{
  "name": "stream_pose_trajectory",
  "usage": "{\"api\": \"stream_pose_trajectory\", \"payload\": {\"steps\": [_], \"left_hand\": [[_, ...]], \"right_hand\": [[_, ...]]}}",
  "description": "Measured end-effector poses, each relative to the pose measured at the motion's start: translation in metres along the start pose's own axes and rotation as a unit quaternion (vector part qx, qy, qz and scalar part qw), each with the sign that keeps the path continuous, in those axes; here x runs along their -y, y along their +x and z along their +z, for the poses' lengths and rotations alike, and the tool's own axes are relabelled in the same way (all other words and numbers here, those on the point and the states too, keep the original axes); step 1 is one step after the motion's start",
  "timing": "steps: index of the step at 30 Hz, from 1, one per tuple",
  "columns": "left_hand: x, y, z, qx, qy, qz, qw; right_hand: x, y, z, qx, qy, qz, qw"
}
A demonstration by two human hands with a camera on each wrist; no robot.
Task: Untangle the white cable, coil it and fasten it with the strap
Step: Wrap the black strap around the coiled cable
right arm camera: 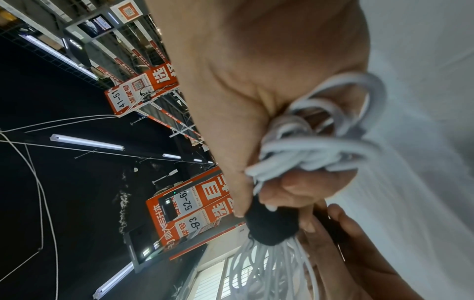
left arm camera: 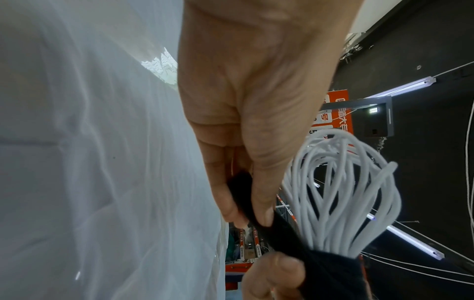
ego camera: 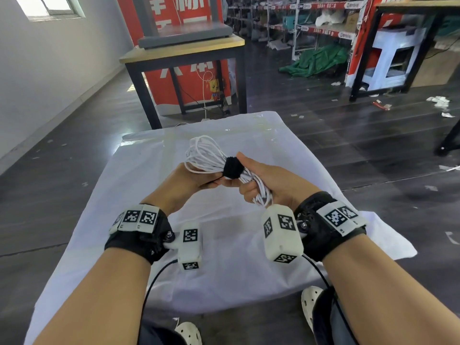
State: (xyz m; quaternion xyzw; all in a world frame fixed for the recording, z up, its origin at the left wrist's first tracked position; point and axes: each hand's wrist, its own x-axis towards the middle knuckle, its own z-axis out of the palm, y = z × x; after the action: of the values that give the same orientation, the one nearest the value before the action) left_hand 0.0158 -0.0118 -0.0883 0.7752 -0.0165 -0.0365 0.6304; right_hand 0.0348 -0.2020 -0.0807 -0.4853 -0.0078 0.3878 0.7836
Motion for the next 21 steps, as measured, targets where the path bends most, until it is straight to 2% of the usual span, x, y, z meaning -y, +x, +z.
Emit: {"api": "stream_pose_trajectory", "payload": {"steps": [5, 7, 9, 12, 14, 16, 18, 21], "left_hand": [[-0.003, 0.002, 0.003, 0.004, -0.025, -0.012, 1.000], [-0.005, 0.003, 0.002, 0.016, -0.028, -0.029, 0.999], [-0.007, 0.004, -0.003, -0.002, -0.035, -0.057, 0.998], [-0.011, 0.005, -0.016, -0.105, -0.023, -0.075, 0.991], [-0.015, 0.006, -0.026, -0.203, -0.004, -0.048, 0.978], [-0.020, 0.004, -0.028, -0.248, 0.080, -0.002, 0.966], [-0.026, 0.002, -0.019, -0.203, 0.176, 0.009, 0.963], [-0.029, 0.002, -0.001, -0.092, 0.288, -0.046, 0.952]], "right_hand": [[0.000, 0.006, 0.000, -0.048, -0.053, -0.065, 0.995], [0.000, 0.005, -0.002, -0.054, -0.066, -0.083, 0.993], [0.000, 0.003, -0.003, -0.064, -0.105, -0.103, 0.987], [-0.001, -0.002, -0.003, -0.083, -0.210, -0.130, 0.965], [-0.002, -0.003, -0.001, -0.093, -0.293, -0.144, 0.941], [-0.005, -0.001, 0.002, -0.098, -0.360, -0.162, 0.913], [-0.008, 0.000, 0.005, -0.095, -0.396, -0.177, 0.896], [-0.009, -0.002, 0.008, -0.093, -0.433, -0.192, 0.876]]}}
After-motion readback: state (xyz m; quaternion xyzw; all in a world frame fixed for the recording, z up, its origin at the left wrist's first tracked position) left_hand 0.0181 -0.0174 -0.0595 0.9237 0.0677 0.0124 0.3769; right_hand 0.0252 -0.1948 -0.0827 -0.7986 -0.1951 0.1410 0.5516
